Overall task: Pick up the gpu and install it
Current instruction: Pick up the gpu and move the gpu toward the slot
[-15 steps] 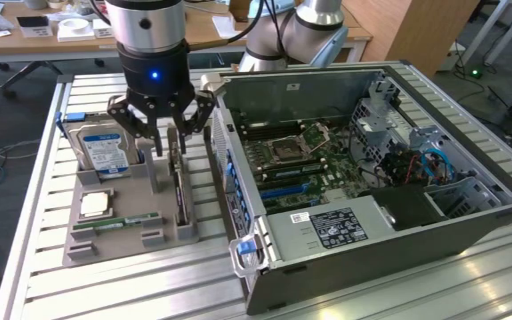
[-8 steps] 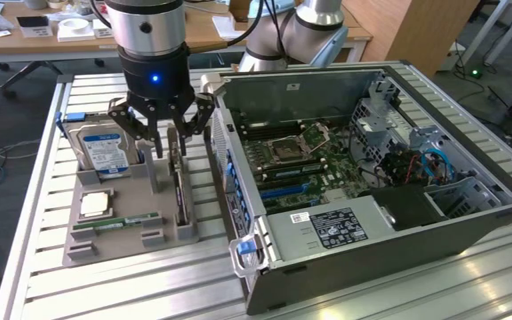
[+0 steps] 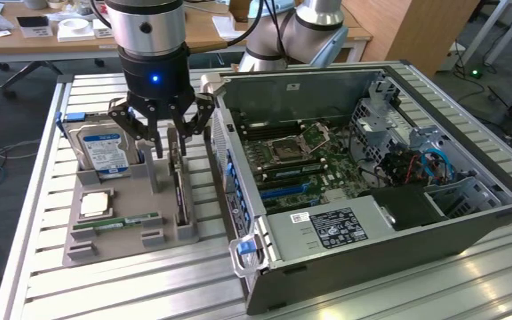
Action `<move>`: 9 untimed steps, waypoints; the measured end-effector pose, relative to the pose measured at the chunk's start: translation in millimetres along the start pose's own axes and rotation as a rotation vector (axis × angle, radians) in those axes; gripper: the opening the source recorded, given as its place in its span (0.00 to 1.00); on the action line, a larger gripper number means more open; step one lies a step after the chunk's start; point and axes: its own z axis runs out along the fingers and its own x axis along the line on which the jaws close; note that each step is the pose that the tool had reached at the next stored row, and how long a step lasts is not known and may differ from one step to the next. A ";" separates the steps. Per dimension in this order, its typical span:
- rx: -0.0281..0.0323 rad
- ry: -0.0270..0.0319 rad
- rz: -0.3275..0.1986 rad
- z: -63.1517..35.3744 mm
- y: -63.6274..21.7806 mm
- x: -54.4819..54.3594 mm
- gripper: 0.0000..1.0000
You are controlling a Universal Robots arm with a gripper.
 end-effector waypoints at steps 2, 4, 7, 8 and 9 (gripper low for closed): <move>-0.0001 0.0000 0.000 0.0 0.0 0.0 0.42; 0.0000 0.0000 0.000 0.2 0.0 0.0 0.42; 0.0000 0.0000 0.000 2.9 0.0 0.1 0.42; -0.0001 -0.0001 0.000 4.4 0.0 0.1 0.42; -0.0001 -0.0001 0.000 6.2 -0.1 0.1 0.42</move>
